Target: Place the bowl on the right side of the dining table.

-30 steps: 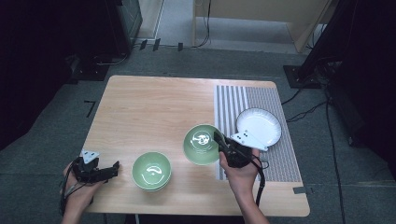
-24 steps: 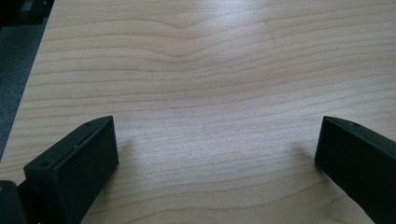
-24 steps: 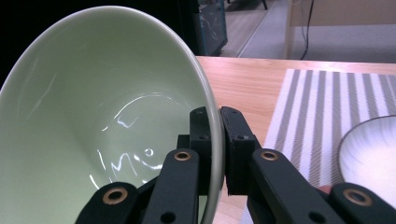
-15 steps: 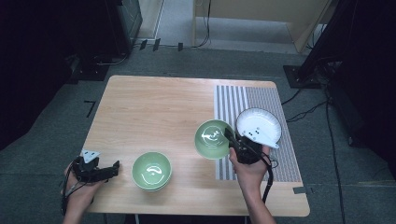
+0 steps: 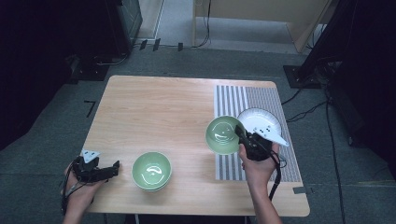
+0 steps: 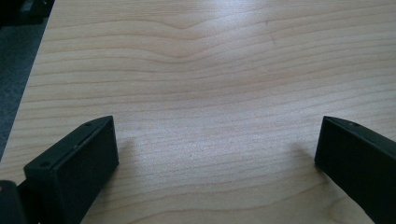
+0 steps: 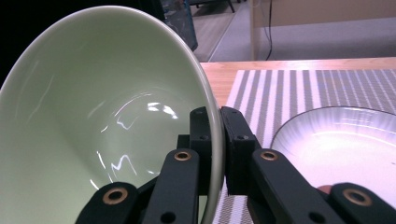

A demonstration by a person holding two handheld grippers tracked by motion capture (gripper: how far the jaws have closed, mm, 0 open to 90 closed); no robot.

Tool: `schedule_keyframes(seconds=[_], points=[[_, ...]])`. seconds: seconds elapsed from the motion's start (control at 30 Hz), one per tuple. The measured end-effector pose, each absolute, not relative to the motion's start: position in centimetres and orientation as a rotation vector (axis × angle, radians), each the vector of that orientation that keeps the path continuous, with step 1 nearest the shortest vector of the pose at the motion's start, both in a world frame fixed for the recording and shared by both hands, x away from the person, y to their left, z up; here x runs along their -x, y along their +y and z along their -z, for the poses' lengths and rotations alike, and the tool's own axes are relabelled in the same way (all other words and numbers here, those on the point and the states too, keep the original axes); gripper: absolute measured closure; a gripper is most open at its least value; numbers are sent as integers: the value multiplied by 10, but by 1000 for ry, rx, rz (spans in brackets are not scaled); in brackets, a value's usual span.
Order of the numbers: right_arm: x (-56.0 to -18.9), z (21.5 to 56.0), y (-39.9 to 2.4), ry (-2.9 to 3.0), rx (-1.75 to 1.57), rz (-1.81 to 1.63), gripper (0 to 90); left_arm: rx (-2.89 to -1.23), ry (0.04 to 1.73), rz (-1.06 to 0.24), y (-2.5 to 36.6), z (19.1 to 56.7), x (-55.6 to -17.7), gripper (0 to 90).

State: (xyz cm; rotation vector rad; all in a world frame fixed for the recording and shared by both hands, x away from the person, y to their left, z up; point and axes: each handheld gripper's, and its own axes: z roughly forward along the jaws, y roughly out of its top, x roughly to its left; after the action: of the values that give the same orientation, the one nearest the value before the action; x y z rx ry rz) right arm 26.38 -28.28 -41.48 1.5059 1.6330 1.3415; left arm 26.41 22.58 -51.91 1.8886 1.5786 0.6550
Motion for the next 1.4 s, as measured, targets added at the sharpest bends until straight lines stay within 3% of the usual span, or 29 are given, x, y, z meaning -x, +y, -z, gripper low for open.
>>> schedule_keyframes(seconds=[1.4], points=[[-285,440,-355,1459,-1681,-1214,850,-1889,1578,-655,226,519,-264,0]])
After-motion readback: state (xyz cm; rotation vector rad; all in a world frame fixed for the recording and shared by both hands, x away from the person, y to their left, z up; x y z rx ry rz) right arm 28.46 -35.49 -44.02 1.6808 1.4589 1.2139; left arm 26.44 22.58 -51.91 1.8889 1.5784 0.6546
